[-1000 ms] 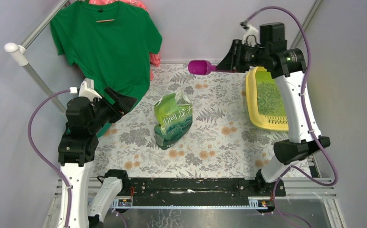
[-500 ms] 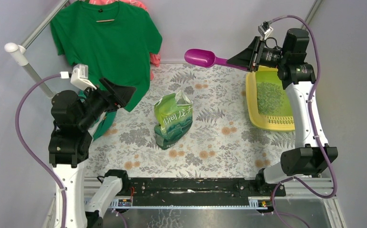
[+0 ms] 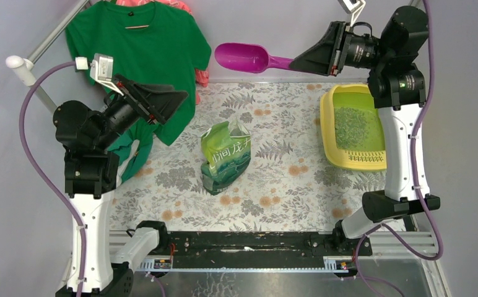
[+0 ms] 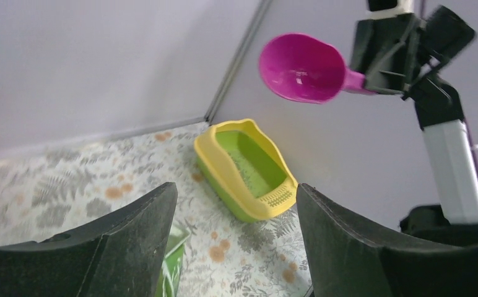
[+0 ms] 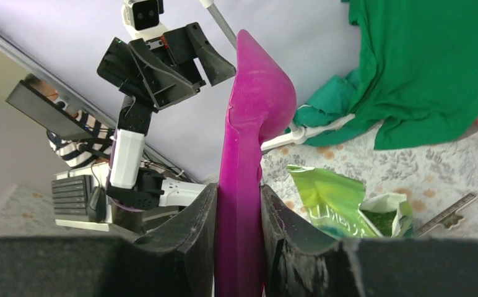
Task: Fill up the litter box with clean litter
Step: Pick up the spatula from the center of the board.
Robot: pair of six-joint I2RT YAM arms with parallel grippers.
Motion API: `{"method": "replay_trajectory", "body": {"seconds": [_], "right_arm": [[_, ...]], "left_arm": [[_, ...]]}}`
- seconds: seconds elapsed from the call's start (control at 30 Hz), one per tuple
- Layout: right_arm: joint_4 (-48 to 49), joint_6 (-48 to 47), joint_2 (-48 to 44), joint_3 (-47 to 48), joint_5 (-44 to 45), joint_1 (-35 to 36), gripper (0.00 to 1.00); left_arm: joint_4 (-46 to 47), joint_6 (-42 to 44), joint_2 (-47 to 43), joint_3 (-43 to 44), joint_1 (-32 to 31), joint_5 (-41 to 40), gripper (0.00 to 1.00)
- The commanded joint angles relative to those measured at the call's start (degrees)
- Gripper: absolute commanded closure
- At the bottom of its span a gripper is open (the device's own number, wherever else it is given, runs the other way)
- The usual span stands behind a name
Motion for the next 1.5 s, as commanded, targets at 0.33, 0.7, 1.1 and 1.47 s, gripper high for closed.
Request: {"method": "replay_trajectory", "body": {"seconds": [0.33, 0.7, 1.1, 1.47], "right_arm": [[-35.2, -27.4, 8.5, 3.7, 30.3, 2.2, 1.0], [-35.8, -27.3, -7.4, -15.5, 37.5, 5.4, 1.0], [-27.9, -22.0, -26.6, -34.4, 23.6, 5.7, 1.0], [-16.7, -12.7, -36.1, -43.1, 11.3, 5.7, 1.0]], "left_arm": [[15.6, 5.7, 3.7, -8.5, -1.6, 6.1, 0.21], [3.7, 14.8, 1.1, -15.9, -18.7, -17.5, 0.21], [5.0, 13.3, -4.3, -20.7, -28.2, -19.3, 0.15], [9.4, 12.2, -6.2, -25.2, -28.3, -7.2, 0.13]]}}
